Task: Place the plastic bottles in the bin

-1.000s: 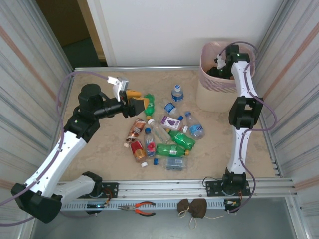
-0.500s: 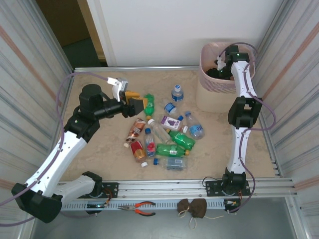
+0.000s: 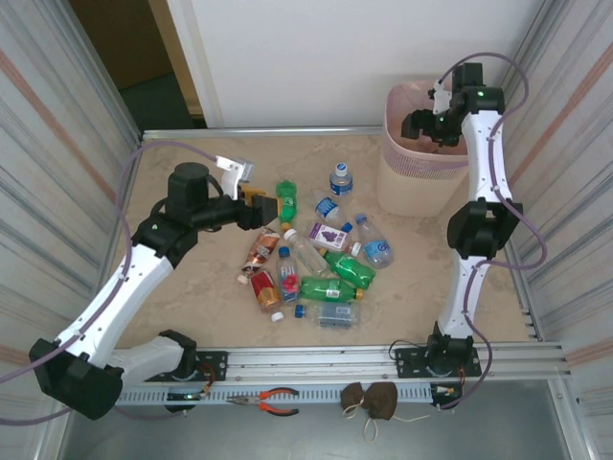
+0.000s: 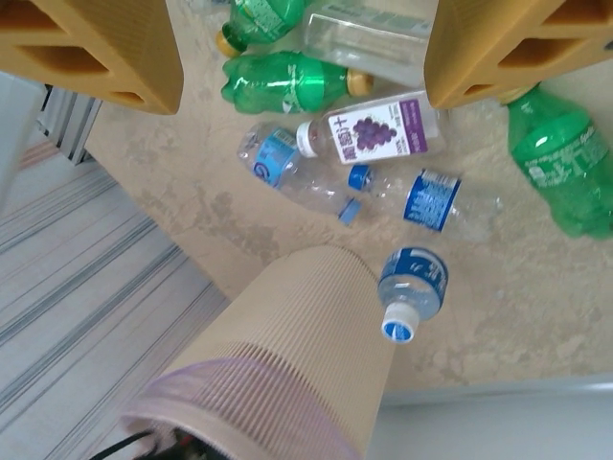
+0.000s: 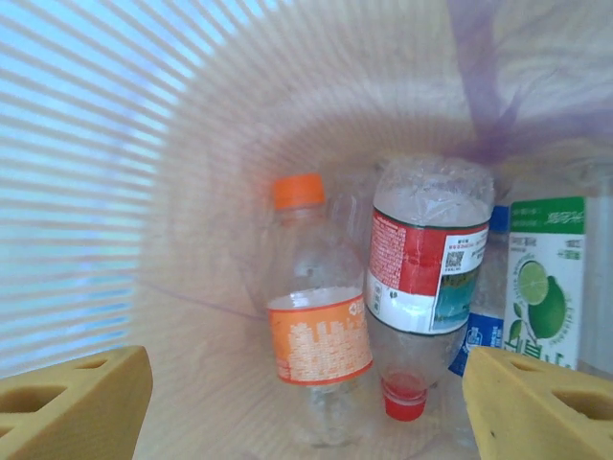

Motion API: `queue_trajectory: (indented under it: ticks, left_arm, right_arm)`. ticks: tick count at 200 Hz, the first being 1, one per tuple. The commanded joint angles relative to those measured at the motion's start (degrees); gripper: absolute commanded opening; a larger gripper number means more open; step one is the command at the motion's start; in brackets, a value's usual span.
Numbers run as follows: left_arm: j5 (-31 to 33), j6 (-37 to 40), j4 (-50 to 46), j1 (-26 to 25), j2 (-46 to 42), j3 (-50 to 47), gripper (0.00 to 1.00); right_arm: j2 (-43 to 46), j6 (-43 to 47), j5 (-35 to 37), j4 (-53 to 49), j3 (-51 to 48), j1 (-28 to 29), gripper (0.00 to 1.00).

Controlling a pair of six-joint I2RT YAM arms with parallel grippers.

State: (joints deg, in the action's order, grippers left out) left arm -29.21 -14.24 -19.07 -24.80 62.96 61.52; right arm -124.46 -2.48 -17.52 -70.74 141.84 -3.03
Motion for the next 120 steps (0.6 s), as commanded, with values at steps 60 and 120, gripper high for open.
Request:
queue_trajectory:
  ticks: [60, 120]
  left_arm:
    - [4.4, 2.9, -8.0, -0.1, 8.9, 2.9, 0.63]
    - [13.2, 3.8, -7.5, -5.0, 25.2, 16.2, 0.62]
  right_arm:
    - [11.9, -1.0, 2.7, 0.3, 1.5, 0.5, 0.83]
    - [21.0, -1.0, 4.1, 2.4, -5.5, 1.3, 0.83]
